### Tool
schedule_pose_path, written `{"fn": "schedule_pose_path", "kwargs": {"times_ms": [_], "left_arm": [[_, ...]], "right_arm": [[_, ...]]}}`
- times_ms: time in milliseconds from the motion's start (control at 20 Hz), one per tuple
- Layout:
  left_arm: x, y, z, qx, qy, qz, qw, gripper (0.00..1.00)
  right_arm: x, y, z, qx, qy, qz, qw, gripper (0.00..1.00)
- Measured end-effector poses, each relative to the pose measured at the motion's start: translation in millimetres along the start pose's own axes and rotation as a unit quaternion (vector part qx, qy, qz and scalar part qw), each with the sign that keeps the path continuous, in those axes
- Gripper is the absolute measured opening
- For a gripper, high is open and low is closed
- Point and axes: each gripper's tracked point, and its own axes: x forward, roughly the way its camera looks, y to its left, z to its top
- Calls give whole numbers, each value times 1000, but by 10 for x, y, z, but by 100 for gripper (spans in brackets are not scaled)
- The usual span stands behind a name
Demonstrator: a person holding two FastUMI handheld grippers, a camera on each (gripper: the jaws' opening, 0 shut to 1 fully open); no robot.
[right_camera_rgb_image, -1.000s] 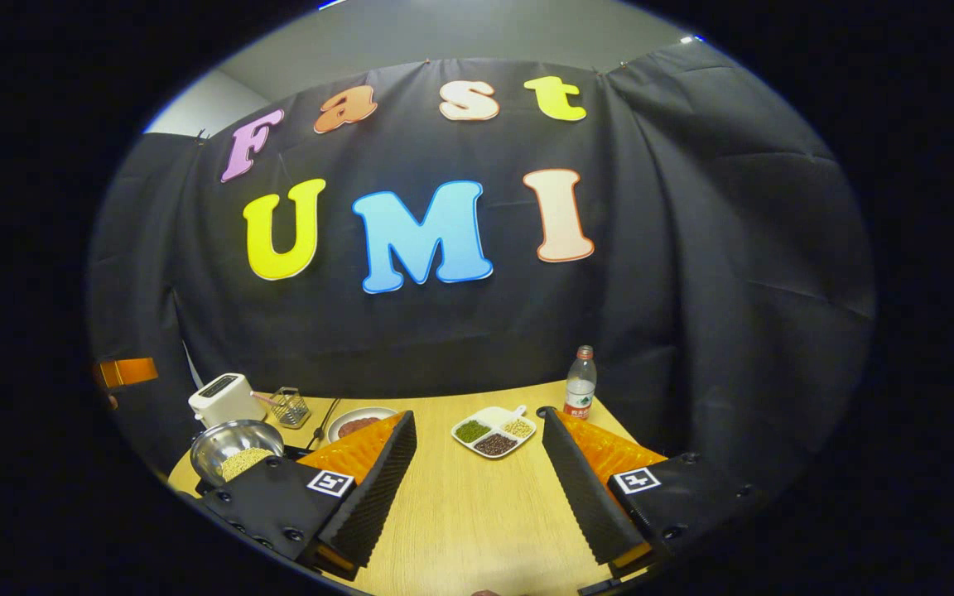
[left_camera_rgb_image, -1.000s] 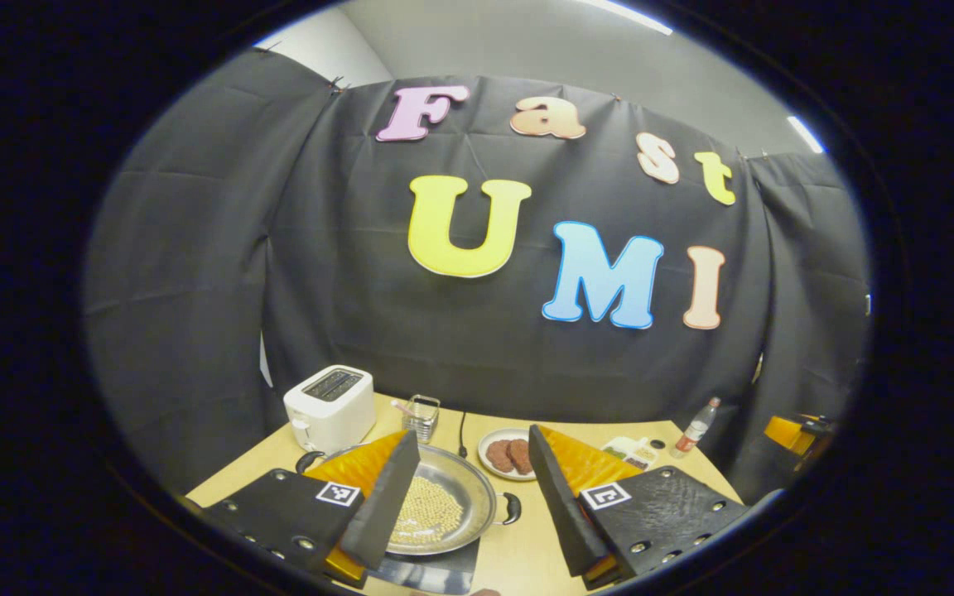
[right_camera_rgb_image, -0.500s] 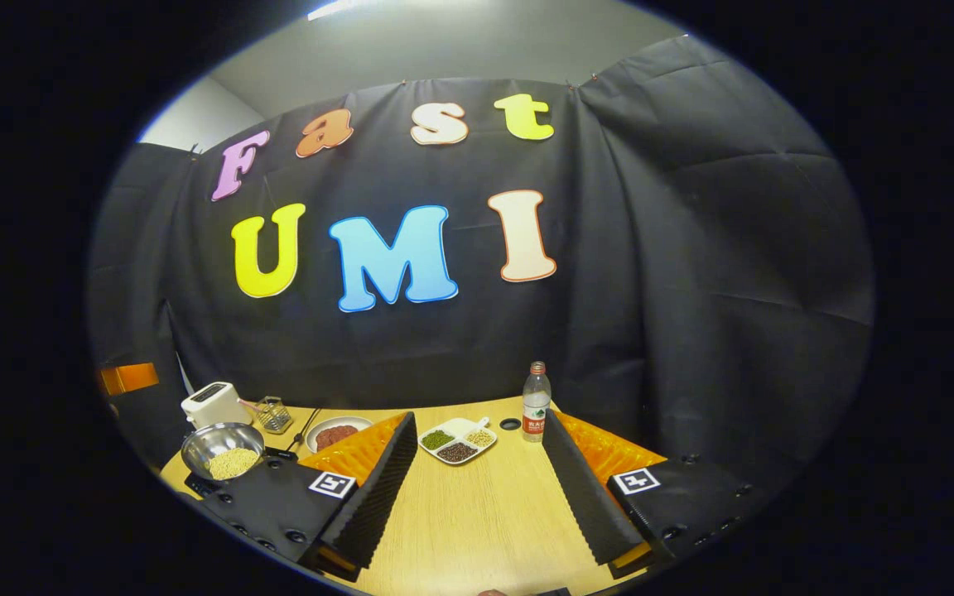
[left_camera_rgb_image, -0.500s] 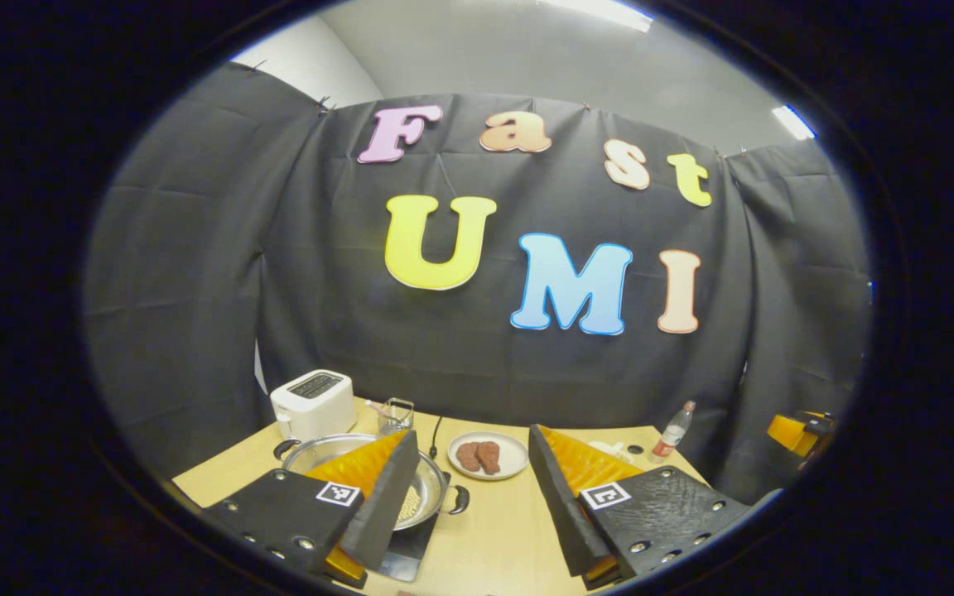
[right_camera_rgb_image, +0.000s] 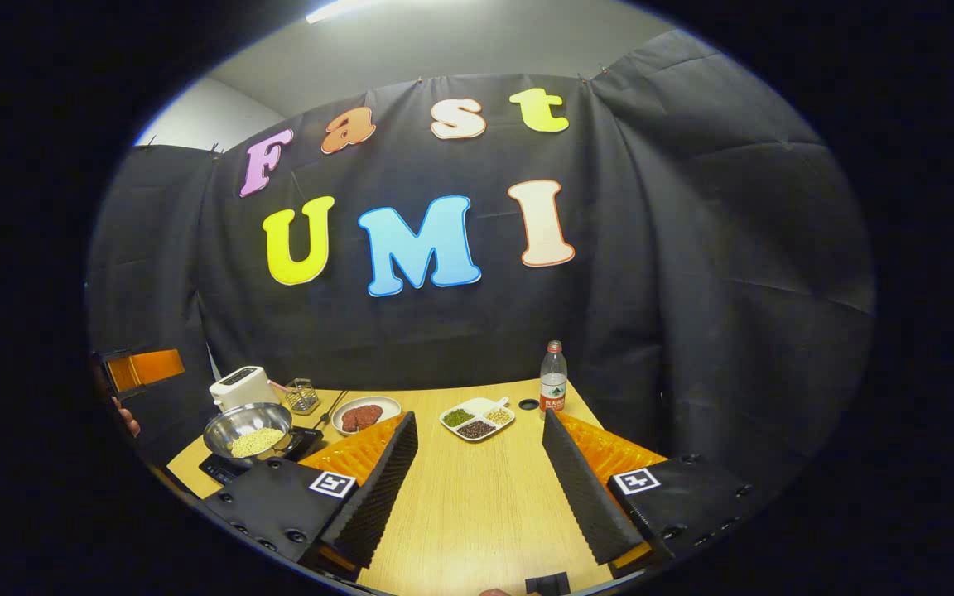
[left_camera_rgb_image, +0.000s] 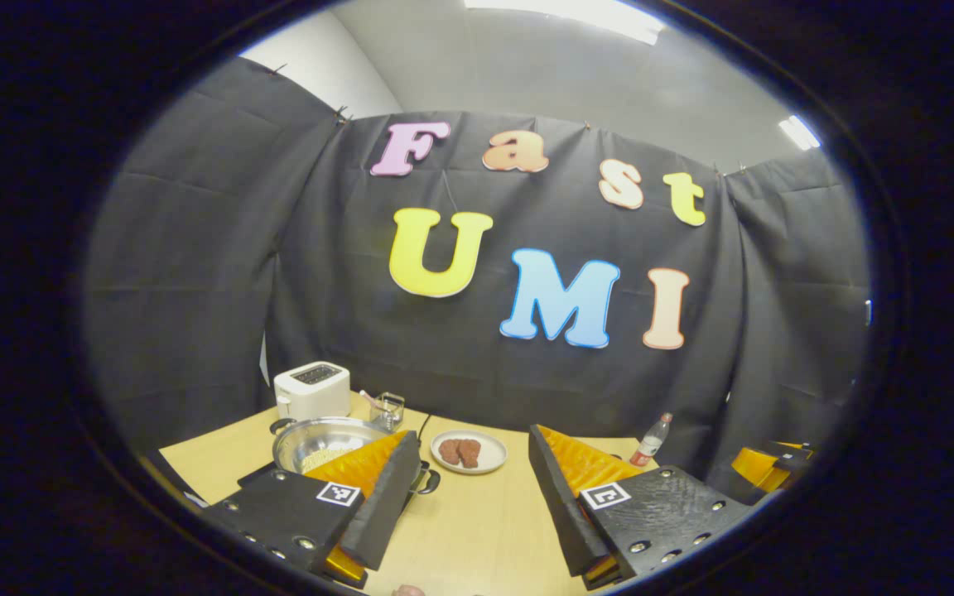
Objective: First push the handle of the pot to place it horizontally, then grasp the pot with both hands and set it on the induction cooktop.
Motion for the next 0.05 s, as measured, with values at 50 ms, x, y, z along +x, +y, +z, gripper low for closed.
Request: {"fn": "schedule_pose_path", "kwargs": {"times_ms": [50], "left_arm": [[-75,25,52,4,-14,8,1000,76]], "right_arm": [[-48,63,31,-7,-8,1,1000,96]]}}
